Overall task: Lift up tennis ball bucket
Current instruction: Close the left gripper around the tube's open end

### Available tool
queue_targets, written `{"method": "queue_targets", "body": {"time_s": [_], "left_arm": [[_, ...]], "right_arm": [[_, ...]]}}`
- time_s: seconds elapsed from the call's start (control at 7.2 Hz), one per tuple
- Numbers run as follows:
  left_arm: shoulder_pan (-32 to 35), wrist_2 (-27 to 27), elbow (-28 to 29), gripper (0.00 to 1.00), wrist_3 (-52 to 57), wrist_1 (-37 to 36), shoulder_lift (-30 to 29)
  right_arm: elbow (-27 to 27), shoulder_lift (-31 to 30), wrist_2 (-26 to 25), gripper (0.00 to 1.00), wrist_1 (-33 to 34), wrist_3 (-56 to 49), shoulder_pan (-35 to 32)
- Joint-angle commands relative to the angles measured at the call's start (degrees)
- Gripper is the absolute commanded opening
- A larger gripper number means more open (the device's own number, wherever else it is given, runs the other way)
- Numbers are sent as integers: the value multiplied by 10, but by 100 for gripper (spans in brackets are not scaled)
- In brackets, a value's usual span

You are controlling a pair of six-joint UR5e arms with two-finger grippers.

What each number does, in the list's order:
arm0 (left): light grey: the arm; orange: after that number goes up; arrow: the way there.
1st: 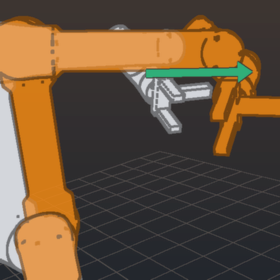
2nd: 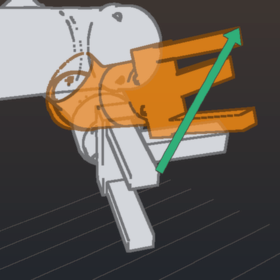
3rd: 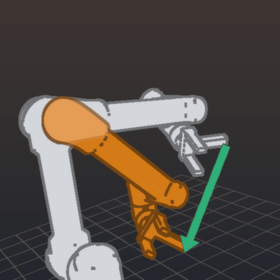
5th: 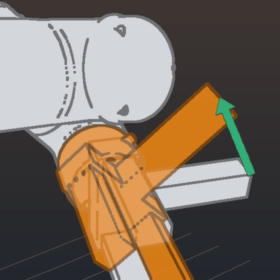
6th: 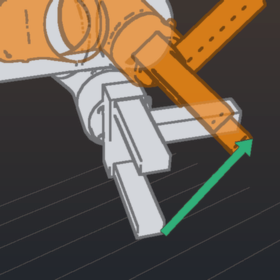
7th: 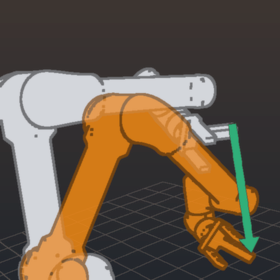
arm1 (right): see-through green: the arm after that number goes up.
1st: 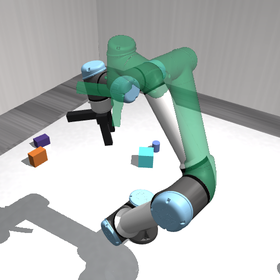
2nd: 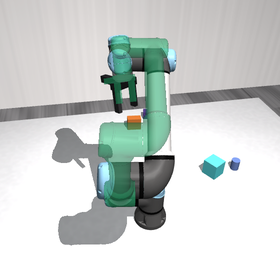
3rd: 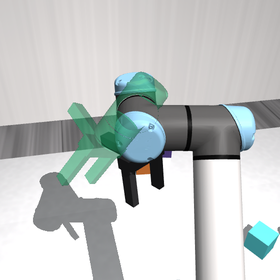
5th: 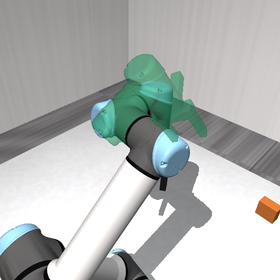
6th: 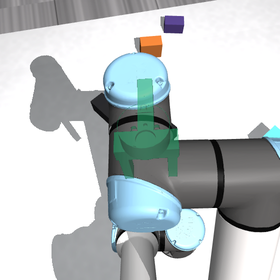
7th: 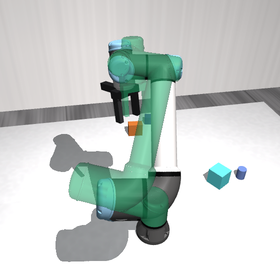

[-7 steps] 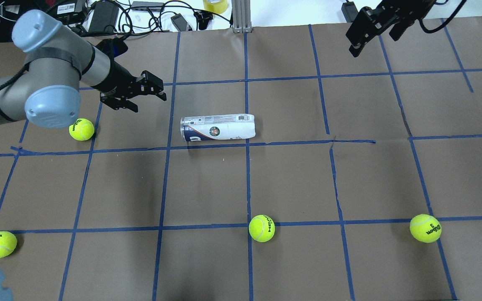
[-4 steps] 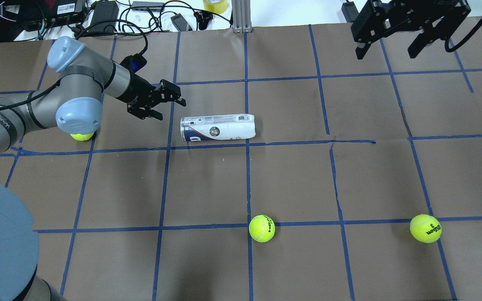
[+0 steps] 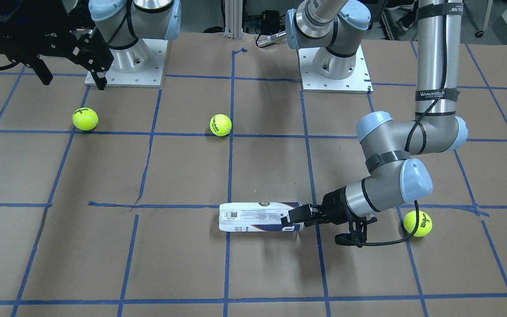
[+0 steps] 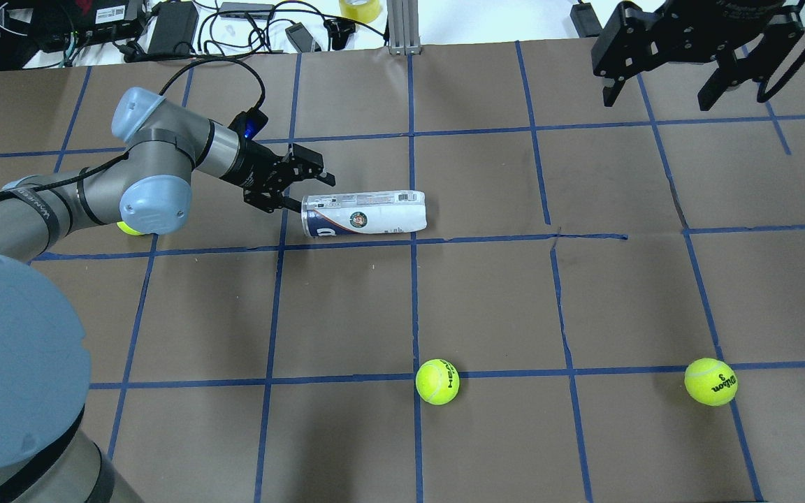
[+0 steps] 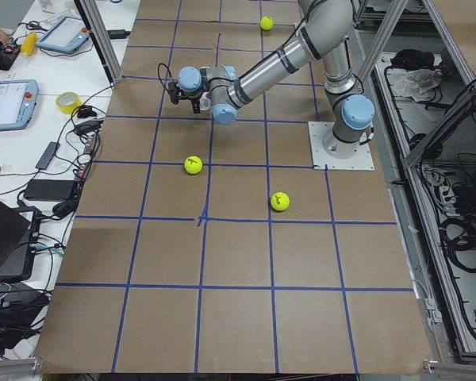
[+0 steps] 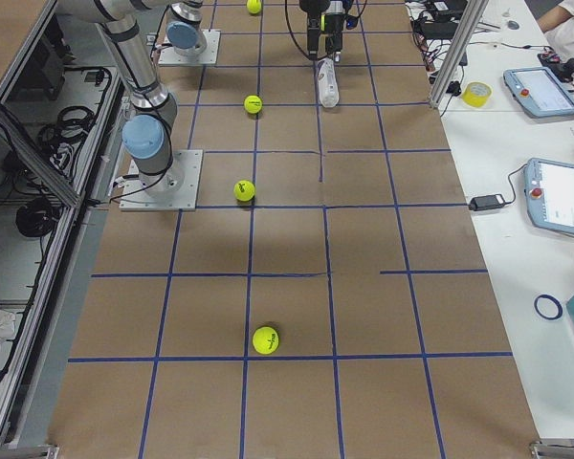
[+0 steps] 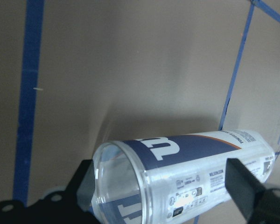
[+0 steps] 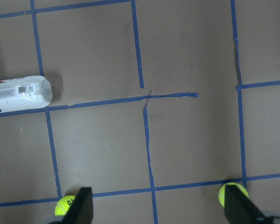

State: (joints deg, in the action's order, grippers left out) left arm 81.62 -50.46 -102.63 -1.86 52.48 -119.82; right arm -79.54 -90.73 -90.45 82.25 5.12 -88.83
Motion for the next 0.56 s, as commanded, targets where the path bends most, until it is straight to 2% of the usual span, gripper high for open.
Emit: {"method": "queue_targets", "body": {"time_s": [0.0, 0.28, 0.42], "left_arm": [[0, 5, 0, 100, -22, 3, -5], [2, 5, -6, 100, -49, 7, -4], [4, 5, -6, 82, -50, 7, -1]], "right_arm": [[-8, 11, -3, 100, 7, 7, -4], [-14, 9, -6, 100, 8, 8, -4], [-13, 6, -3, 100, 8, 12, -4]]}}
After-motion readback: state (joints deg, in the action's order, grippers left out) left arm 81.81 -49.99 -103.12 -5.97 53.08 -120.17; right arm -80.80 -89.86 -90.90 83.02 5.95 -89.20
